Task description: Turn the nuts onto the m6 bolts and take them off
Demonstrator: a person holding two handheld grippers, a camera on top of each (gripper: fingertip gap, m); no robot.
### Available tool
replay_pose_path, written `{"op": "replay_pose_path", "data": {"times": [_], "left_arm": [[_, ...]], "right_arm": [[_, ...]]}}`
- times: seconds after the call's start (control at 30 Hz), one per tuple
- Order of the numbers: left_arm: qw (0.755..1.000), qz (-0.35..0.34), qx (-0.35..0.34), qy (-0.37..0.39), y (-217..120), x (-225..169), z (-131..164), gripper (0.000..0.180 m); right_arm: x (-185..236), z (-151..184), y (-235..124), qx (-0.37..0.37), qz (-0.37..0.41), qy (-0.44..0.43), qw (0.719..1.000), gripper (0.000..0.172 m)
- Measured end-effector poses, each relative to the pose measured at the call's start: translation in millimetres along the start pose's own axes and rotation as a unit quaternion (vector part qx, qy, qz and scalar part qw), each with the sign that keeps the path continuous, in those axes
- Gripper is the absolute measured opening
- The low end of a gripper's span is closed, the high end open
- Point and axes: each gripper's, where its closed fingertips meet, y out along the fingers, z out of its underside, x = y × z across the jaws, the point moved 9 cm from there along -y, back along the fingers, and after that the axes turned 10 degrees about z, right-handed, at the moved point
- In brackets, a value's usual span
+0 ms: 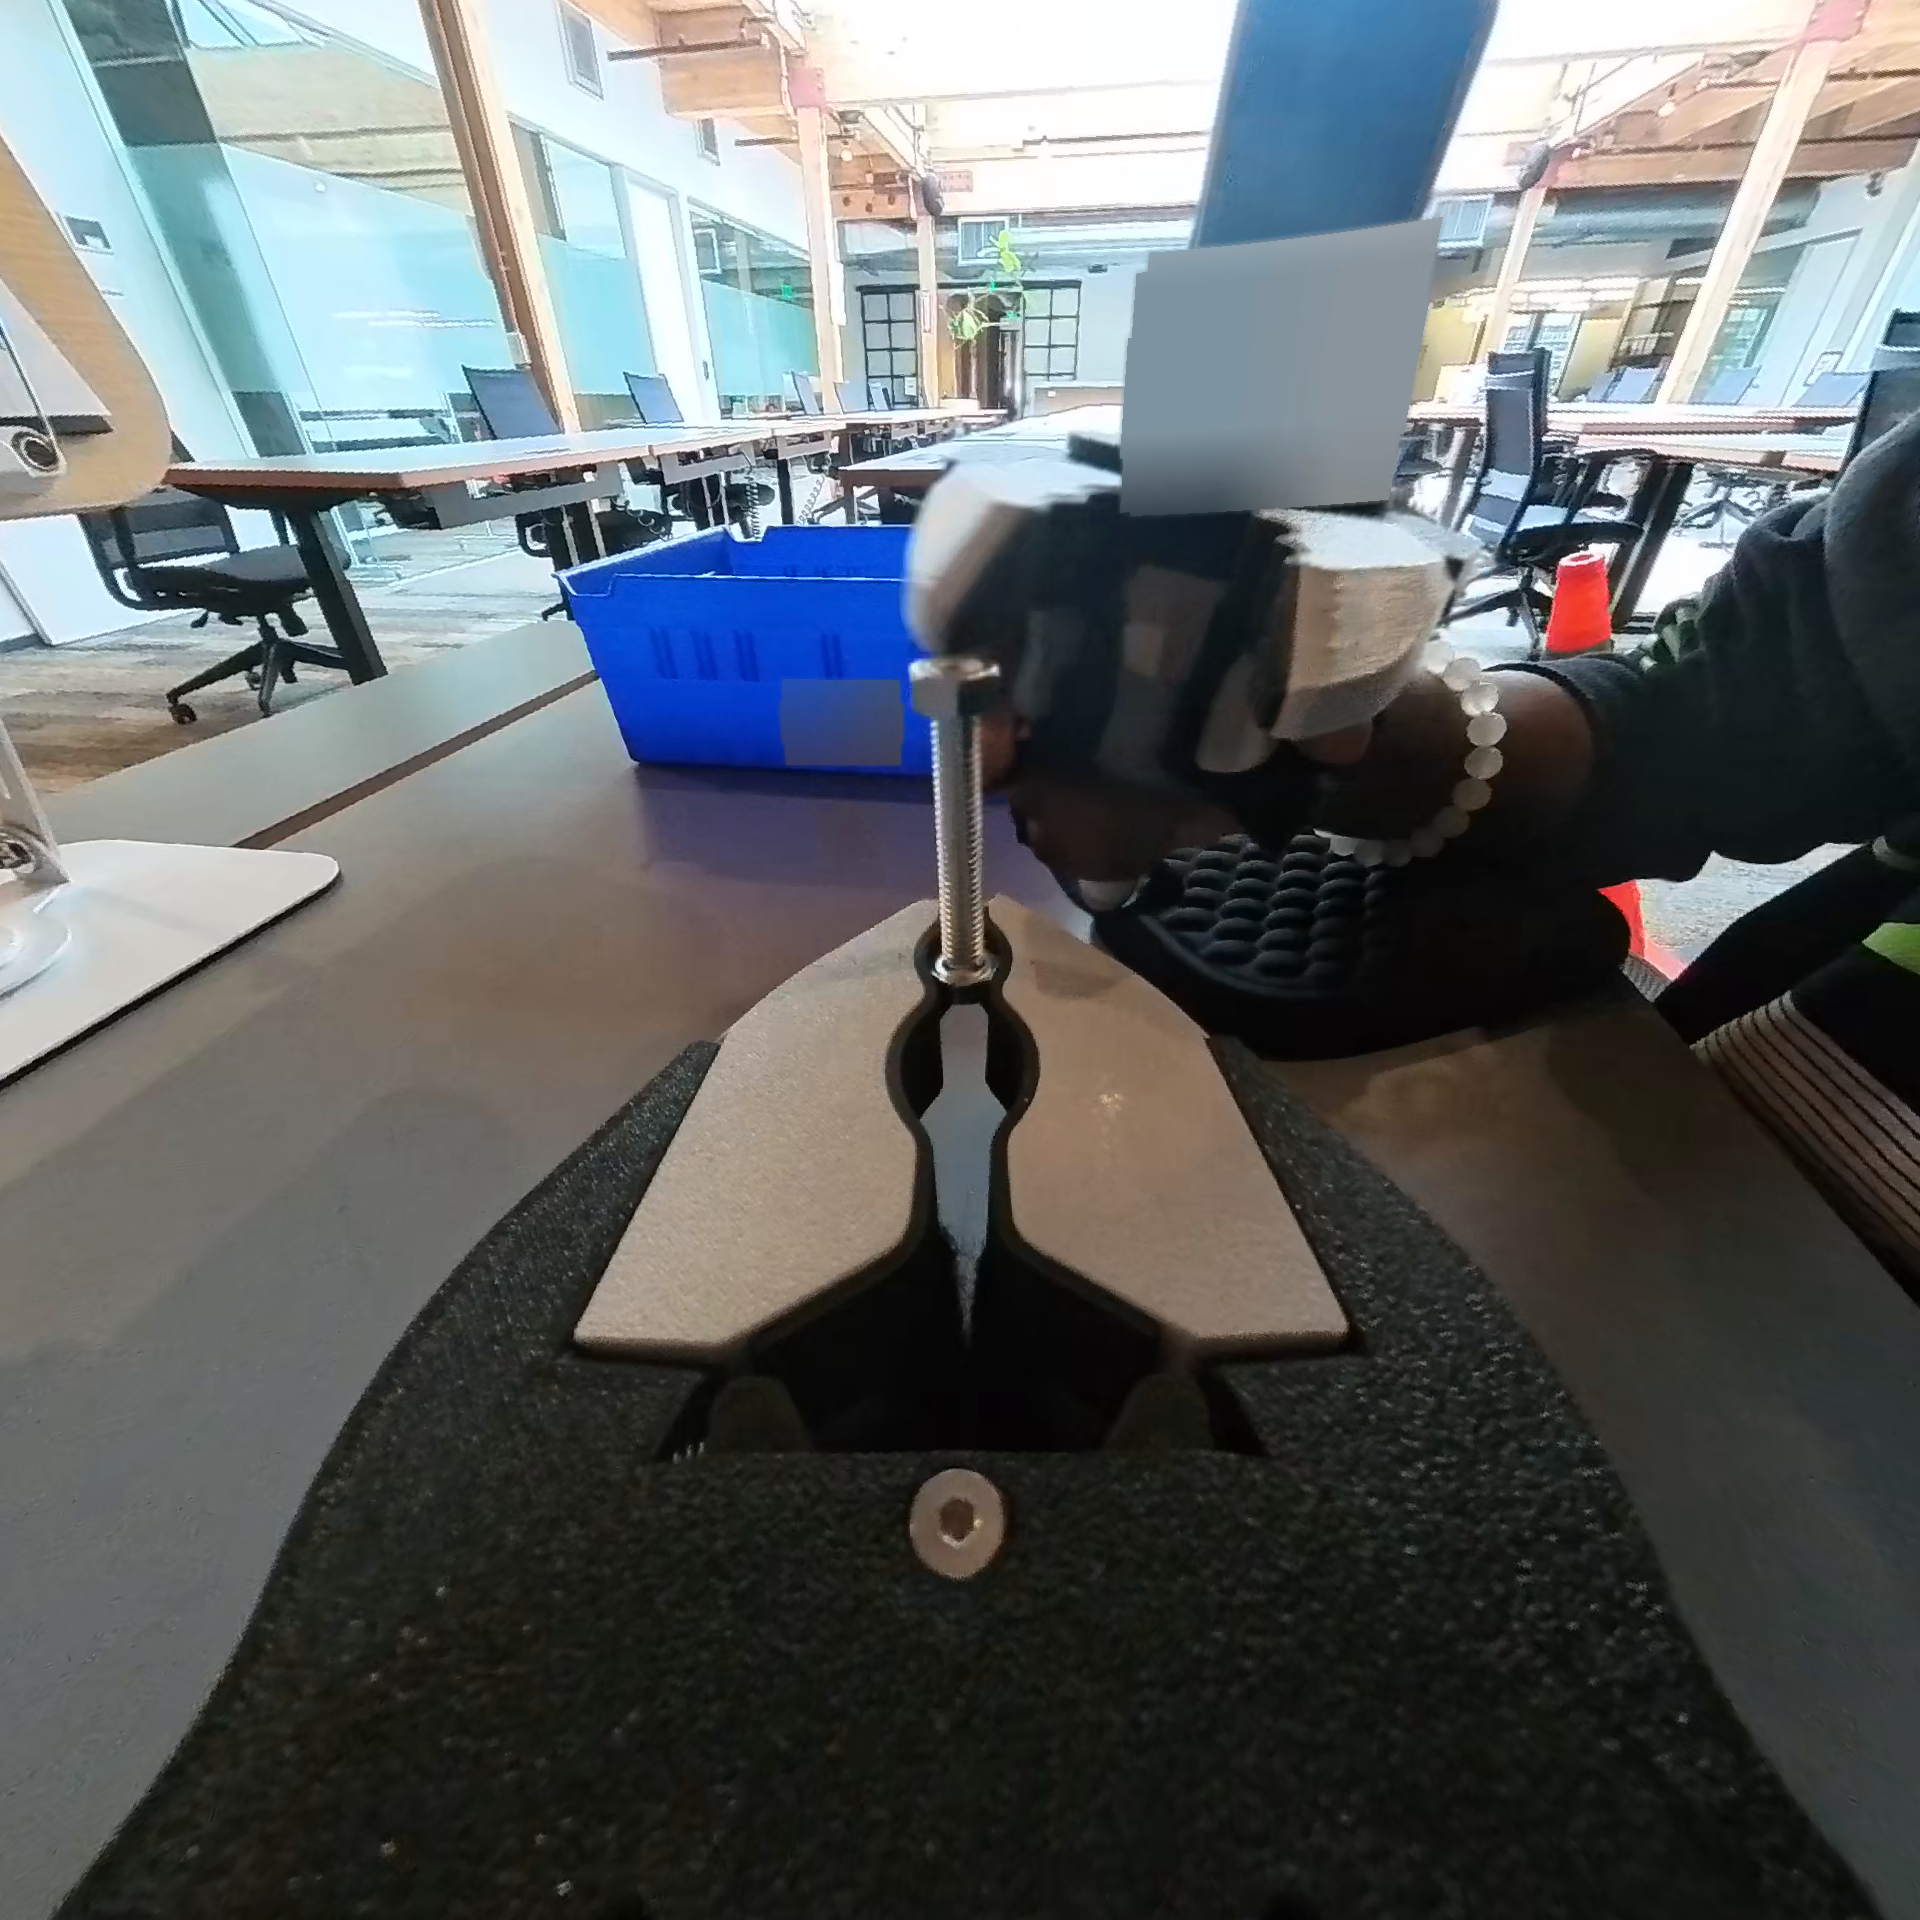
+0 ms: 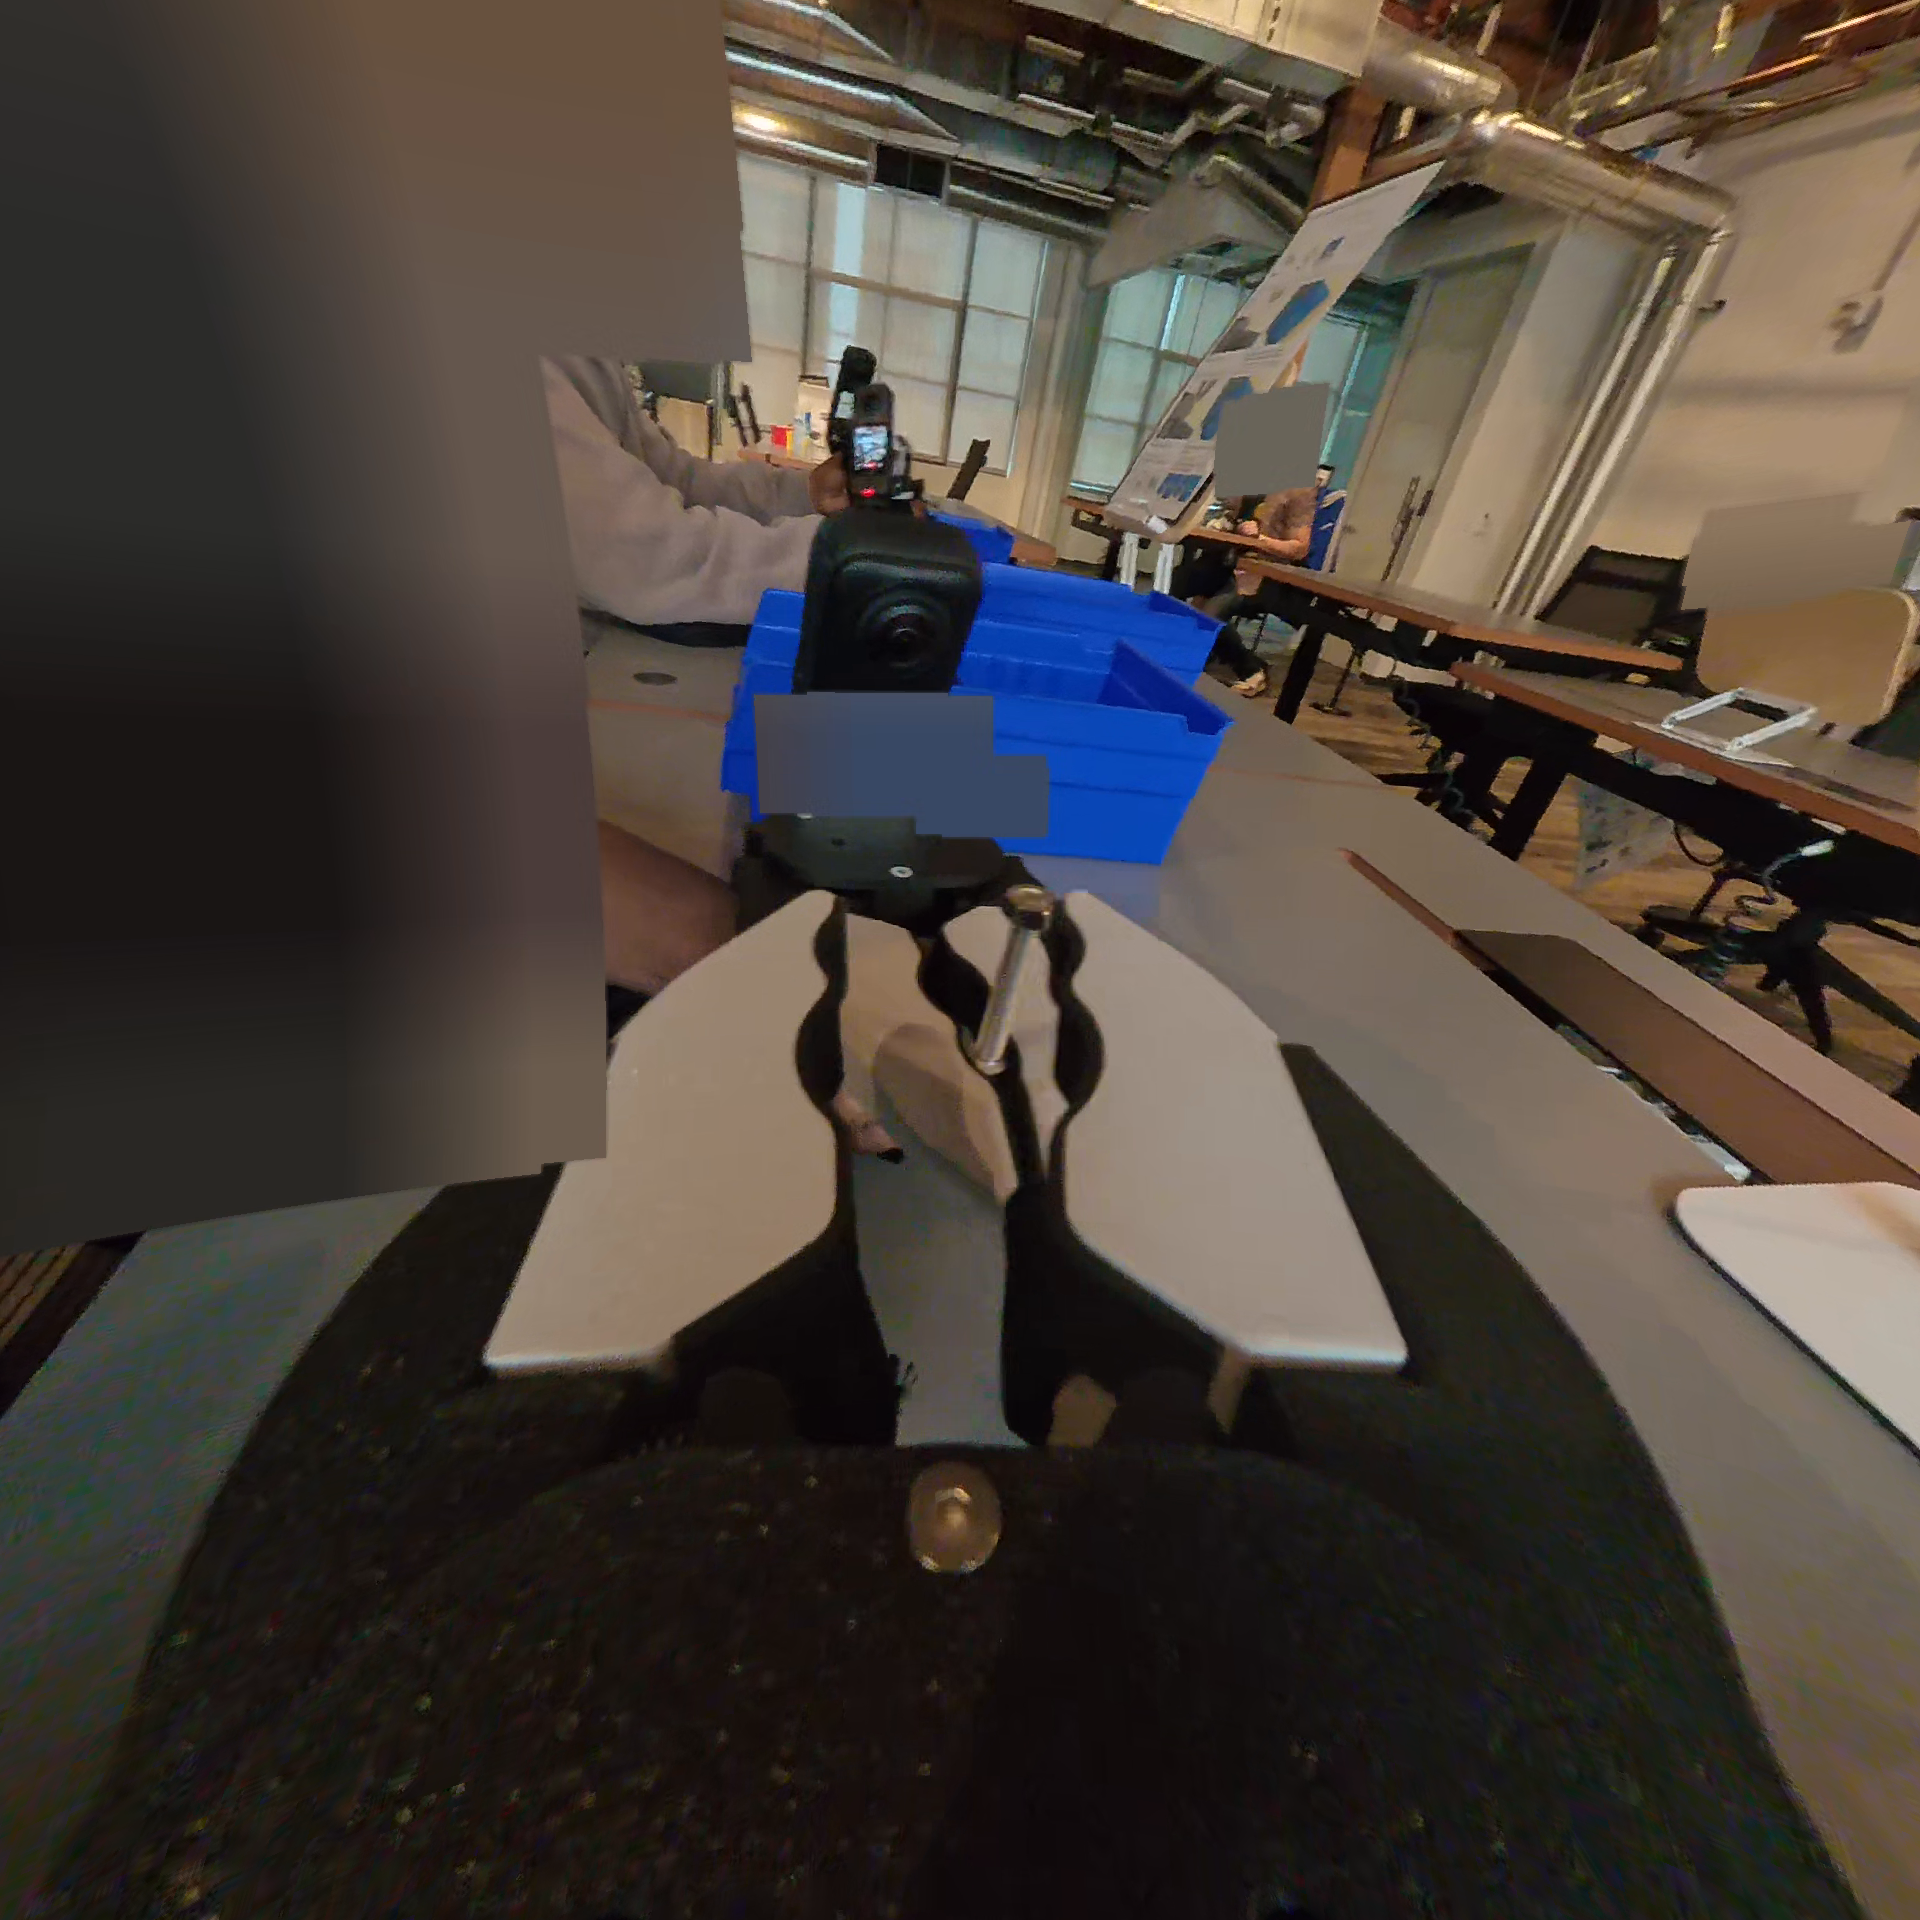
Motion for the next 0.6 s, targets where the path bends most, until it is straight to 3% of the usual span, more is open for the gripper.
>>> {"op": "replay_pose_path", "data": {"times": [0.1,0.13,0.2,0.3,0.4,0.47,0.57,0.6], "left_arm": [[1.000,0.000,0.000,-0.001,-0.1,0.1,0.0,0.003],[1.000,0.000,-0.001,-0.002,-0.2,0.3,0.0,0.003],[1.000,-0.002,-0.002,-0.003,-0.4,0.6,-0.1,0.003],[1.000,-0.002,-0.002,-0.003,-0.3,0.5,-0.1,0.003],[1.000,-0.001,0.000,-0.002,0.1,0.3,-0.1,0.003],[1.000,0.000,-0.001,-0.002,0.0,0.5,-0.2,0.003],[1.000,-0.002,-0.003,-0.004,-0.3,0.8,-0.2,0.003],[1.000,-0.002,-0.003,-0.005,-0.4,0.9,-0.3,0.003]], "right_arm": [[0.3,1.9,3.9,0.009,-0.002,0.005,1.000,0.056],[1.8,2.2,4.4,0.015,-0.009,0.001,1.000,0.054],[4.9,0.7,1.9,0.009,-0.021,-0.013,1.000,0.031],[3.1,-1.6,-0.9,0.001,-0.016,-0.007,1.000,0.027],[-0.5,1.3,2.3,0.003,0.000,0.000,1.000,0.053],[1.3,3.1,5.0,0.017,-0.008,0.002,1.000,0.061],[5.5,1.3,1.8,0.014,-0.028,-0.015,0.999,0.031],[5.6,0.4,0.6,0.013,-0.028,-0.013,0.999,0.030]]}}
